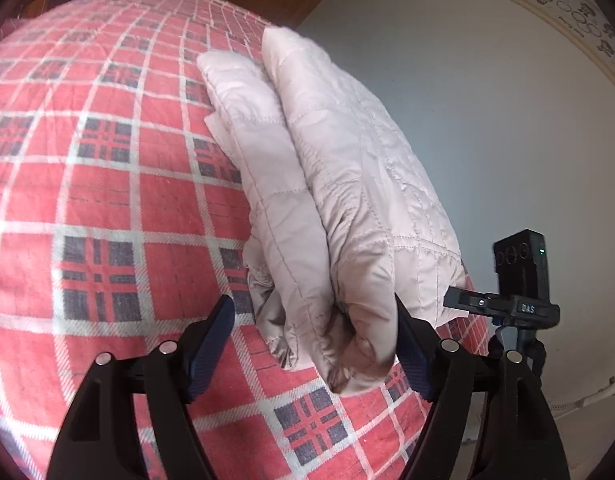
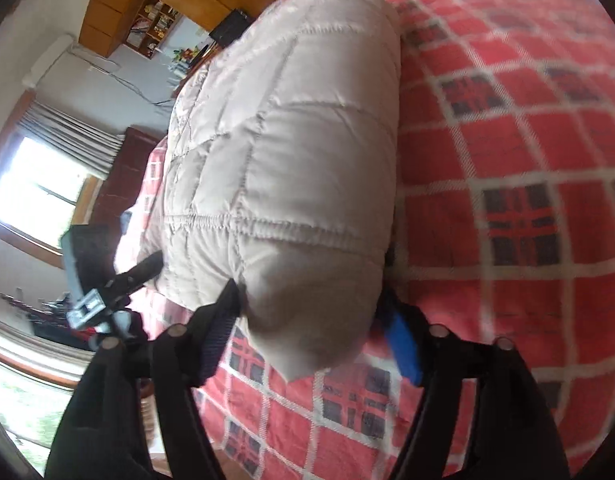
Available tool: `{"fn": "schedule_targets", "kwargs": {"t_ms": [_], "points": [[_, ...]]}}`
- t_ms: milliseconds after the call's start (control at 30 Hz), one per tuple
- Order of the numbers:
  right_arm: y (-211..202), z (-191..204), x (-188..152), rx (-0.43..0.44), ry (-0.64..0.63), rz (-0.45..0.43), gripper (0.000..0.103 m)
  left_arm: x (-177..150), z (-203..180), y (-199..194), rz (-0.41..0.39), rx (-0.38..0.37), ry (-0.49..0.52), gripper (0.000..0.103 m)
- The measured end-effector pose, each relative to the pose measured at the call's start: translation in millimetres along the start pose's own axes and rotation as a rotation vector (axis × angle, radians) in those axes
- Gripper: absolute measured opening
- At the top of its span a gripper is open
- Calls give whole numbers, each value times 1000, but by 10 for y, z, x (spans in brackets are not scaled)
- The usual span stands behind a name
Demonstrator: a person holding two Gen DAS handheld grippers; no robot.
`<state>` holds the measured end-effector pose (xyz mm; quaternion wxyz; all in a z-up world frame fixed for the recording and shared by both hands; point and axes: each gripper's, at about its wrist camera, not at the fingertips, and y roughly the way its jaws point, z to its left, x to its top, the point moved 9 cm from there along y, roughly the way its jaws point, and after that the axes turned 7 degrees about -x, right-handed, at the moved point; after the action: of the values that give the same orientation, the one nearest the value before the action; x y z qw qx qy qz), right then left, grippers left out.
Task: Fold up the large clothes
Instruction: 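Open both grippers and withdraw them from the folded jacket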
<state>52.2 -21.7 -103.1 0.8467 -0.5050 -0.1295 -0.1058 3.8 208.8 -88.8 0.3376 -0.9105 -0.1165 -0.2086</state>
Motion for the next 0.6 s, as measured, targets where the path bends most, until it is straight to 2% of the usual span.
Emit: {"fn": "schedule_targets", "kwargs": {"t_ms": [67,100,367,600], "points": [[-117,77,9,-76,-28,-69,89,60,-9,-37,-19,39,21,79],[-159,109,9,-105,-37,-91,91,53,-35,-80,-25,61,27,83],[-389,153,-169,-425,-141,-212,96,-59,-187,-371,-81,260,82,90],[-589,215,-149,-500,-177,-325,100,-176,-297,-564,-104,425,125,93]]}}
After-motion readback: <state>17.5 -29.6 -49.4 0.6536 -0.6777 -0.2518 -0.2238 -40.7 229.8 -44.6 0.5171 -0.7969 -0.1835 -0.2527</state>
